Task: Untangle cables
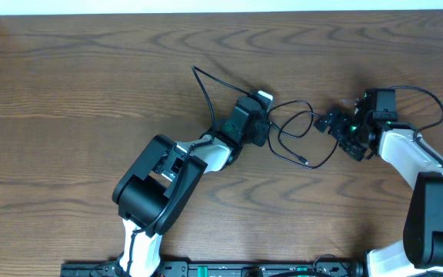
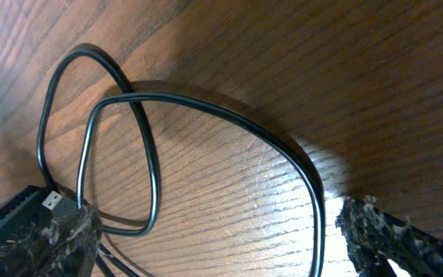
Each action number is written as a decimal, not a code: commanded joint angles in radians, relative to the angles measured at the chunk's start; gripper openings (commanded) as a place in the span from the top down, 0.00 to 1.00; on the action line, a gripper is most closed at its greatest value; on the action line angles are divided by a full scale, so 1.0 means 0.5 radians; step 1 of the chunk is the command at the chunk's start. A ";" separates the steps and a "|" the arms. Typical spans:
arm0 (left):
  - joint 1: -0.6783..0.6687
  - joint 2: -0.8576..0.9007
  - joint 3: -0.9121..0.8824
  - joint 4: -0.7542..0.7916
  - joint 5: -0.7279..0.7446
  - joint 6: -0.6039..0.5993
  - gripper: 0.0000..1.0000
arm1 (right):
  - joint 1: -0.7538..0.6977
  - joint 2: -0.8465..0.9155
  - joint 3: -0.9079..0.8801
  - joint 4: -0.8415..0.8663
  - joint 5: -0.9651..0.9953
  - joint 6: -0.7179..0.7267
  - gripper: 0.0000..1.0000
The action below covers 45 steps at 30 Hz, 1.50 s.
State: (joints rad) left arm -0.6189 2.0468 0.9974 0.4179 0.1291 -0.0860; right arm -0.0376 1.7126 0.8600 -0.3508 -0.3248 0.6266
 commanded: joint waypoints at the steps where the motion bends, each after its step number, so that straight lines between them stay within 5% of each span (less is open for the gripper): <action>1: 0.000 0.092 -0.011 -0.026 0.014 -0.033 0.87 | 0.108 0.244 -0.240 -0.107 -0.004 0.017 0.01; 19: 0.000 0.092 -0.008 -0.015 0.035 -0.033 0.87 | 0.449 0.244 -0.240 -0.134 0.008 0.205 0.01; 26: 0.001 0.092 -0.008 -0.007 0.035 -0.033 0.87 | 0.449 0.244 -0.256 -0.273 0.107 0.098 0.40; 37: 0.001 0.088 -0.008 -0.001 0.035 -0.033 0.87 | 0.470 0.244 -0.259 -0.394 0.190 -0.063 0.60; 42: 0.001 0.088 -0.008 0.000 0.035 -0.033 0.87 | 0.471 0.244 -0.259 -0.475 0.267 -0.120 0.90; 45: 0.001 0.088 -0.008 0.002 0.035 -0.033 0.87 | 0.472 0.244 -0.259 -0.496 0.278 -0.134 0.99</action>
State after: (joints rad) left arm -0.6189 2.0518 0.9974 0.4316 0.1333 -0.0937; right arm 0.1810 1.7275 0.8276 -0.5636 -0.3939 0.5800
